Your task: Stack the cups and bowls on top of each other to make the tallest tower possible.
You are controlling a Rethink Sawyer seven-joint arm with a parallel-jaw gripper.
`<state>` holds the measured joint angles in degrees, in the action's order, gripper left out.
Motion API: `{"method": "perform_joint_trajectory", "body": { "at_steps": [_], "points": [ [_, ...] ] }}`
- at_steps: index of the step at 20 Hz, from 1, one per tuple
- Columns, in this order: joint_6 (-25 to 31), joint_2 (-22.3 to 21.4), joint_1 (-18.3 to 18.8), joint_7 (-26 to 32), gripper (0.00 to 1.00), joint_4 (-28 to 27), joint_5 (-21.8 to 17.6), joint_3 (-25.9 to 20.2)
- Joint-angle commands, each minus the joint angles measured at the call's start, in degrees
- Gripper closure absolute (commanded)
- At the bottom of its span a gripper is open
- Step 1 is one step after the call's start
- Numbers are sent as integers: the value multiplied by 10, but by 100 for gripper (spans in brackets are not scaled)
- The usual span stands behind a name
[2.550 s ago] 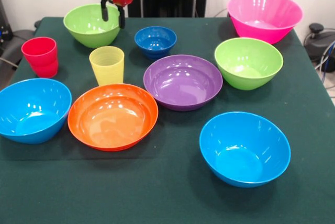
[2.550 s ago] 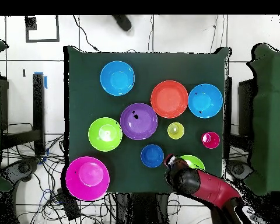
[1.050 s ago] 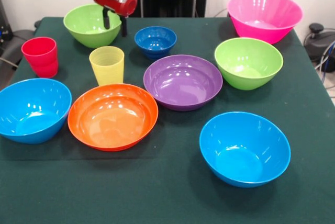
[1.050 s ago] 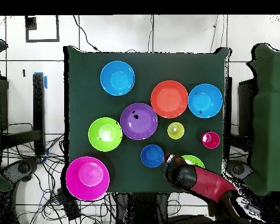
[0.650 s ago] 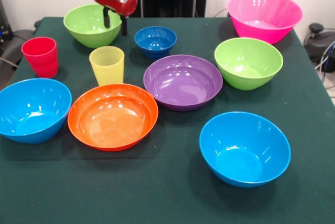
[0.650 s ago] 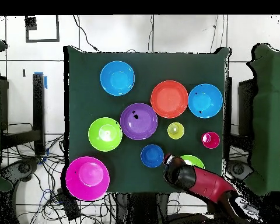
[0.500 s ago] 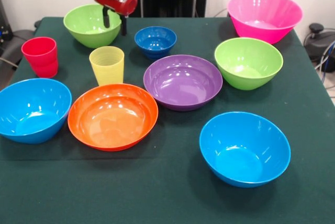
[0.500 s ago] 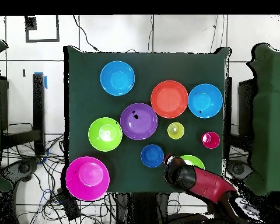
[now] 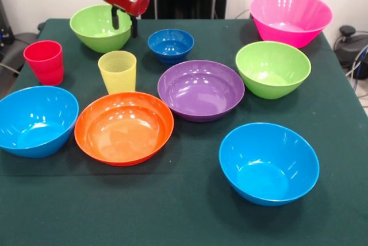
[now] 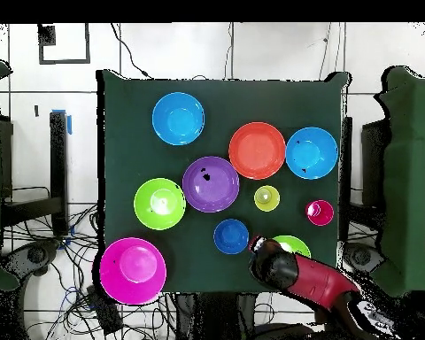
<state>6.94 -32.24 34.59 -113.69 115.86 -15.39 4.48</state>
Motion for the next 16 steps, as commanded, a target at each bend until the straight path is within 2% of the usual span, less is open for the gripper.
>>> {"method": "perform_joint_trajectory", "body": {
  "at_steps": [1, 16],
  "points": [
    [-1, 15, -25, -59, 0, -26, 3, -21],
    [-11, 24, -36, -59, 0, -29, 3, -11]
  ]
}}
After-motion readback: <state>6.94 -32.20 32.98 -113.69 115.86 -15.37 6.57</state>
